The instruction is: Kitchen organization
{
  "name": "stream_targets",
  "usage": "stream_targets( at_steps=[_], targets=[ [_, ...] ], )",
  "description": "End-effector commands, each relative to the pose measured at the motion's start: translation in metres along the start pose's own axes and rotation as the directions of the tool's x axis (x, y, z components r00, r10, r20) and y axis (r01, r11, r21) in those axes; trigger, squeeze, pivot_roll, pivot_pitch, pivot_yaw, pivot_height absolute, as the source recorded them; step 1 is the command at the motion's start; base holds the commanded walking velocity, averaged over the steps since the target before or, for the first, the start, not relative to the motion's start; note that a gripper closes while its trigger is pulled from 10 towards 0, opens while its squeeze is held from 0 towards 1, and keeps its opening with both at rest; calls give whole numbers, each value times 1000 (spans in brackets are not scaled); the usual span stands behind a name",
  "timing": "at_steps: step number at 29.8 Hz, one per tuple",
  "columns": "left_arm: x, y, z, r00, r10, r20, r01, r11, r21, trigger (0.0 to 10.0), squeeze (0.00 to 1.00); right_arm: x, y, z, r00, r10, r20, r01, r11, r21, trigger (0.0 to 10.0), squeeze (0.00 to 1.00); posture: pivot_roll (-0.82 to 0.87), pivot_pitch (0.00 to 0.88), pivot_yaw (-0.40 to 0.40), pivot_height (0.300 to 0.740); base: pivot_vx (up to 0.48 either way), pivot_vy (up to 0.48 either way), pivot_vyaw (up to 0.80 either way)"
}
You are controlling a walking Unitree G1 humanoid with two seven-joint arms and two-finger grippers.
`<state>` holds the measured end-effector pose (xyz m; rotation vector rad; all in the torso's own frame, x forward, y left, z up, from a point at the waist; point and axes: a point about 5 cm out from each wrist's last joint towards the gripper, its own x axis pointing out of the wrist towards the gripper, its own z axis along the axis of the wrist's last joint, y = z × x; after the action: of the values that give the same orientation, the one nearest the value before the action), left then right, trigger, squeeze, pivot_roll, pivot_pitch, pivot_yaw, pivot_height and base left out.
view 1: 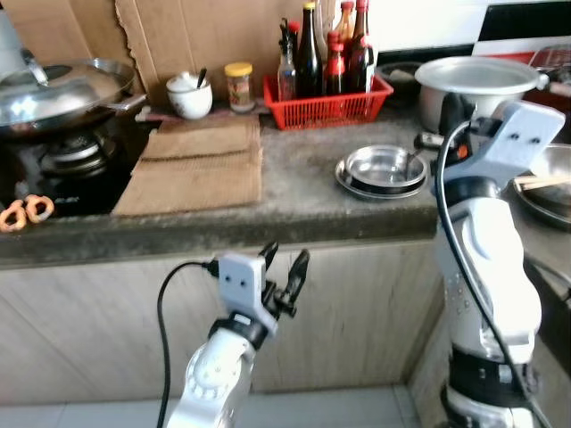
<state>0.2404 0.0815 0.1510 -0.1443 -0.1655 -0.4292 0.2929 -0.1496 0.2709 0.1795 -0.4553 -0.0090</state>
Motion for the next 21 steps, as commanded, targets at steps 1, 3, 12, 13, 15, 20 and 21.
stream_targets(
  at_steps=[1, 3, 12, 13, 15, 20, 21],
  targets=[
    [-1, 0, 0, 1000, 4, -6, -4, 1000, 3, 10000, 0, -6, 4, 1, 999, 37, -7, -37, 999, -32, 10000, 0, 69, 0, 22, 740, -334, 0, 0],
    [-1, 0, 0, 1000, 4, -6, -4, 1000, 3, 10000, 0, -6, 4, 1, 999, 37, -7, -37, 999, -32, 10000, 0, 69, 0, 22, 740, -334, 0, 0],
    [0, 0, -3, 1000, 10, -22, -10, 1000, -28, 10000, 0, -49, 2, -50, 961, 102, -255, -159, 964, -212, 10000, 0, 63, 9, 28, 740, 0, 0, 0],
    [0, 0, -3, 1000, 10, -22, -10, 1000, -28, 10000, 0, -49, 2, -50, 961, 102, -255, -159, 964, -212, 10000, 0, 63, 9, 28, 740, 0, 0, 0],
    [-2, 0, -4, 1000, 9, -28, -10, 1000, -30, 10000, 0, -55, -1, -57, 953, 107, -282, -171, 962, -214, 10000, 0, 62, 9, 30, 740, 0, 0, 0],
    [-7, 1, -8, 999, -2, -53, 0, 999, -39, 10000, 0, -62, -4, -63, 943, 116, -312, -192, 954, -229, 10000, 0, 63, 12, 28, 740, 0, 0, -640],
    [-8, 2, -9, 998, -4, -58, 1, 999, -37, 10000, 0, -63, -4, -64, 940, 118, -320, -199, 952, -231, 10000, 0, 64, 14, 28, 740, 0, 304, -800]
  ],
)
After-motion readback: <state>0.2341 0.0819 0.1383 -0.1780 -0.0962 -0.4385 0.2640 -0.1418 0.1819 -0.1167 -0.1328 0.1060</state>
